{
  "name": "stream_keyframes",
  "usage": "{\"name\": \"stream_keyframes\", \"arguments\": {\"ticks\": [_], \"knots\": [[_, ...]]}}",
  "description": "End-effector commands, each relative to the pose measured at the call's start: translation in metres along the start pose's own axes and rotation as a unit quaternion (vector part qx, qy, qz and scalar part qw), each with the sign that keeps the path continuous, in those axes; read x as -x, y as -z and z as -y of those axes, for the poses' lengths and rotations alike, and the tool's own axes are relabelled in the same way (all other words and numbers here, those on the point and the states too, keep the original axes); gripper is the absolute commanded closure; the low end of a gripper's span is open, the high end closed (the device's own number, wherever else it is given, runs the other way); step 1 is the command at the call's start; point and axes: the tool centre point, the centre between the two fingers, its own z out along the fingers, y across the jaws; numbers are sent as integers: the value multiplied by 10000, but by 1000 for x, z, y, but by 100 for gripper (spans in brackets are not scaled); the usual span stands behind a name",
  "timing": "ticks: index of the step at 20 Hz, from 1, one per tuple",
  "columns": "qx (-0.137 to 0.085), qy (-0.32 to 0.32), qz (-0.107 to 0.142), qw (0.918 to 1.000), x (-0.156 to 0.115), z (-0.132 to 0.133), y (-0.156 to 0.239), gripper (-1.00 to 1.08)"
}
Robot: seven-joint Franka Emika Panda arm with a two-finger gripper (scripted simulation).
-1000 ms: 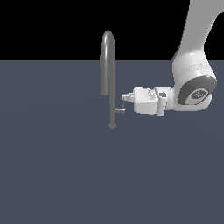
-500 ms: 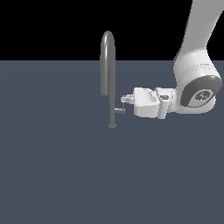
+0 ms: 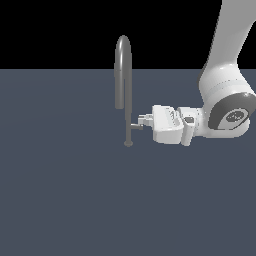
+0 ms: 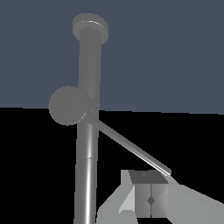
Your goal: Turn on the faucet by rotating a designated handle.
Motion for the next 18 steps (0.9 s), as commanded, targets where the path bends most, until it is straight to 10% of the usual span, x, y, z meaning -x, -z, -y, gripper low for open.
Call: {"name": "stream_keyframes", "arguments": {"ticks": [1,18], "knots": [[0,-108,-4,9999,-21,-12,0,108],[21,4,31,10000,-54,-9,0,108]]}}
